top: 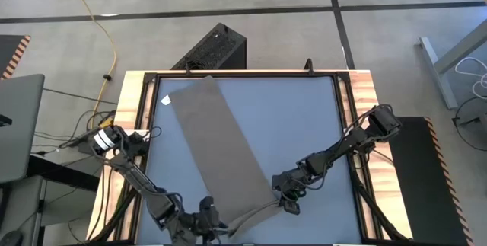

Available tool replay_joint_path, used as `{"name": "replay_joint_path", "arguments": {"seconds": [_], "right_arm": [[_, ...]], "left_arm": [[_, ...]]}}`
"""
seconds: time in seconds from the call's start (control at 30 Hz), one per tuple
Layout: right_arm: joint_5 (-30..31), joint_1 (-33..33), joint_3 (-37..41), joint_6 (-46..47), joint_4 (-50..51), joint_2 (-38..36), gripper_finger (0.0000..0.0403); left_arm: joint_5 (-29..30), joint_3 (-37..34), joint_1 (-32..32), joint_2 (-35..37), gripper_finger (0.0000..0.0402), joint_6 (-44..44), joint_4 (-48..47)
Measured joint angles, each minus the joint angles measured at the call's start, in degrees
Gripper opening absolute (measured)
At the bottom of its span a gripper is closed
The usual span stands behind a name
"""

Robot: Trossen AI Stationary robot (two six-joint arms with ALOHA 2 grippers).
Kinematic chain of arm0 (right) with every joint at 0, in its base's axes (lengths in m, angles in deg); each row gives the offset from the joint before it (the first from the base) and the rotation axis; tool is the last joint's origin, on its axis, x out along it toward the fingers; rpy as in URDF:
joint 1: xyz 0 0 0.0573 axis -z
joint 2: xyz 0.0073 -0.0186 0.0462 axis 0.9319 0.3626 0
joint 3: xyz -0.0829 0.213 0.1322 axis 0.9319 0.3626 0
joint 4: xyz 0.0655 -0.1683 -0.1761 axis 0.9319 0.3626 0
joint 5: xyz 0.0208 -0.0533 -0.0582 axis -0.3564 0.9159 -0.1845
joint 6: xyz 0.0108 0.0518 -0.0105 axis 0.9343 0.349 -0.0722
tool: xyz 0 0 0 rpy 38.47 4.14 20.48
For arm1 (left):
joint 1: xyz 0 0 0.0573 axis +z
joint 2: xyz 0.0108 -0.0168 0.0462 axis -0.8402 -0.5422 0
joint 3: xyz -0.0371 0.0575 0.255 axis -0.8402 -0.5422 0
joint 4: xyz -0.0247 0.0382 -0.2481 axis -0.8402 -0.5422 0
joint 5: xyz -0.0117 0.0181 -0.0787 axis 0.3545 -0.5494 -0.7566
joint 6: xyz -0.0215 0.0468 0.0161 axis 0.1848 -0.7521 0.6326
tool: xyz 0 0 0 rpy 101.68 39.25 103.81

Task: Roll towel into tight, uniform cylinder
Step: Roll the gray towel

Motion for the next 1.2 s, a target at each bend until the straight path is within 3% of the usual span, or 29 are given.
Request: {"name": "replay_joint_path", "arguments": {"seconds": [0.13,0.37,0.77,1.2], "right_arm": [[-0.03,0.23,0.0,0.02,-0.19,0.02,0.0014],[1.07,0.22,-0.01,0.02,0.19,0.04,0.0018],[1.19,0.28,-0.07,-0.9,0.24,0.04,0.0019],[1.25,0.26,-0.07,-1.05,0.24,0.02,0.002]], "left_arm": [[0.85,3.37,3.47,-0.1,0.0104,-7.53,0.0],[-5.7,9.4,8.71,-3.74,0.0164,-6.74,-3.51],[-8.0,11.24,6.29,-11.07,0.014,3.06,-7.45],[-9.02,11.35,6.2,-11.39,0.0139,5.13,-12.31]]}}
